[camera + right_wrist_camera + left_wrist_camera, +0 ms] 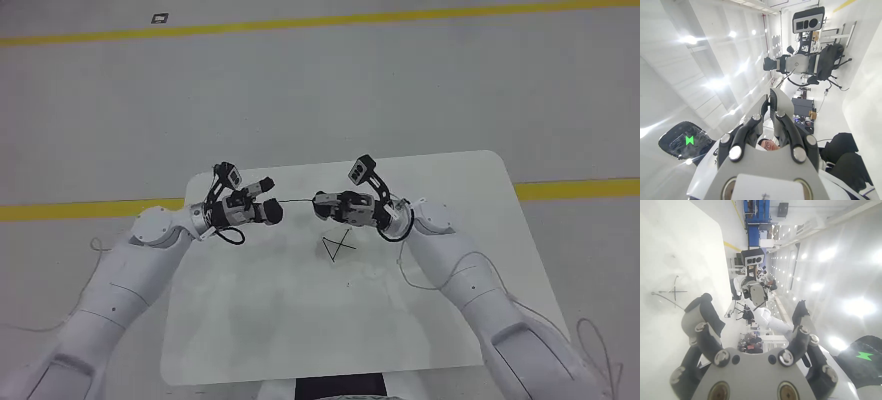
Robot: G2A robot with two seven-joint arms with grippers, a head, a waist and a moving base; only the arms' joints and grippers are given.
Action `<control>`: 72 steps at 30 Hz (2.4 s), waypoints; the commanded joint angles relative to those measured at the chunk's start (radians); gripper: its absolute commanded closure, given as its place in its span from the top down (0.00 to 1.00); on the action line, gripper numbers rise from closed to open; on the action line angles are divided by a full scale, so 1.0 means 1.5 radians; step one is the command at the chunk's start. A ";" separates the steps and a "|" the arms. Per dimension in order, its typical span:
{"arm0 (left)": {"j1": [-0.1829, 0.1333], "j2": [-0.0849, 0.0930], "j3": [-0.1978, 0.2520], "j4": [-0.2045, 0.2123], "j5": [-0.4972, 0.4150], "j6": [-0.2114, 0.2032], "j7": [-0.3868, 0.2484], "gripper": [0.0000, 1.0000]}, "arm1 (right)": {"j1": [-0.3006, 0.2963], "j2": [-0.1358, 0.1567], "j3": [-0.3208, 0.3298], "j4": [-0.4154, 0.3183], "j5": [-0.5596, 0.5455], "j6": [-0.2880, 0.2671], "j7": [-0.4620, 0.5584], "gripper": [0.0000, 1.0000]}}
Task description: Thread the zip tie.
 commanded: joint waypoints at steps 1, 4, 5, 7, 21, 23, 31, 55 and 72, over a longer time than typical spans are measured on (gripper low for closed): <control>0.000 -0.001 0.000 0.007 -0.023 0.011 -0.051 1.00 | -0.010 0.001 0.003 -0.010 0.015 0.005 0.013 0.00; -0.006 -0.003 0.000 0.030 -0.037 0.019 -0.114 1.00 | -0.015 0.001 0.001 -0.012 0.026 0.014 0.046 0.00; -0.010 -0.004 0.003 0.036 -0.028 0.016 -0.122 1.00 | -0.014 0.001 -0.001 -0.011 0.030 0.017 0.059 0.00; -0.016 -0.007 0.008 0.045 -0.023 0.015 -0.134 1.00 | -0.009 -0.001 -0.007 -0.001 0.039 0.023 0.088 0.00; -0.023 -0.017 0.025 0.044 -0.027 0.022 -0.186 1.00 | -0.010 -0.005 -0.037 -0.008 0.032 0.061 0.062 0.00; -0.017 -0.017 0.024 0.033 -0.030 0.029 -0.195 1.00 | -0.016 -0.004 -0.040 -0.019 0.029 0.069 0.055 0.00; -0.015 -0.017 0.028 0.017 -0.009 0.032 -0.215 1.00 | -0.012 -0.007 -0.051 -0.015 0.017 0.079 0.040 0.00; 0.004 -0.018 0.015 -0.007 0.003 0.056 -0.187 0.36 | -0.037 0.007 -0.045 -0.072 -0.058 0.107 -0.010 0.00; 0.007 -0.021 0.010 -0.009 0.026 0.065 -0.175 0.00 | -0.055 0.028 -0.026 -0.115 -0.125 0.128 -0.028 0.00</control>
